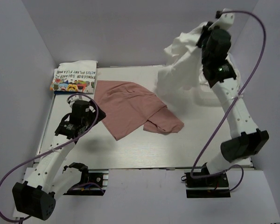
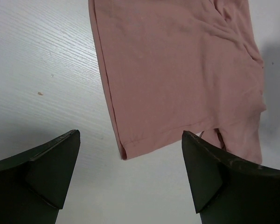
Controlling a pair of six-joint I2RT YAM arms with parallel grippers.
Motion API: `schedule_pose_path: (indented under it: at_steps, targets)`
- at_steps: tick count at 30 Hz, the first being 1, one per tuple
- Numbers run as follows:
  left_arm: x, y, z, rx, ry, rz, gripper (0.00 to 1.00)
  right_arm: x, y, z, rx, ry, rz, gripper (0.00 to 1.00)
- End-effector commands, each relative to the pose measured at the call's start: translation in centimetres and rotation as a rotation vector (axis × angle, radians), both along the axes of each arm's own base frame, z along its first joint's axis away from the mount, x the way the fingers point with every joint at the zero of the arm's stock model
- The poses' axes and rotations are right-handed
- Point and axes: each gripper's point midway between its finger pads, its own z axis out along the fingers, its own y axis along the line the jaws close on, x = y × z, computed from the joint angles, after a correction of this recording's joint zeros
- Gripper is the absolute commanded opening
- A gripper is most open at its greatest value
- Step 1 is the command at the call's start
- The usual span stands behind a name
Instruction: Fold and stack the t-shirts
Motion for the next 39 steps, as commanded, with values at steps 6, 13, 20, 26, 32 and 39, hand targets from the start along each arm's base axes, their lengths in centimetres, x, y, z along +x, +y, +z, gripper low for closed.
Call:
schedule_pose_path:
  at_steps: [6, 13, 20, 26, 32, 39]
  targets:
    - [0.7, 0.8, -0.4, 0.041, 0.029, 0.044, 1.0, 6.0, -12.9, 7.5, -0.055, -0.151, -0.267, 0.0]
    - [1.1, 0.3, -1.8, 0.048, 0.104, 0.026, 1.0, 12.0, -21.3, -0.8, -0.057, -0.037, -0.314, 0.0]
    - [-0.1, -1.2, -6.1, 0.037, 0.279, -0.04, 1.0, 16.7, -23.6, -21.2, 0.045, 0.315, -0.159, 0.0]
    - [-1.7, -5.1, -8.5, -0.086, 0.355, -0.244, 1.0, 13.8, -24.5, -27.4, 0.094, 0.454, -0.237, 0.53]
    - [-3.4, -8.0, -10.6, -0.173, 0.404, -0.382, 1.0, 10.6, -22.8, -19.4, 0.007, 0.386, -0.227, 0.9]
    - [-5.3, -8.1, -13.4, -0.085, 0.485, -0.389, 1.0, 4.6, -14.3, -15.5, -0.055, 0.326, -0.107, 0.9]
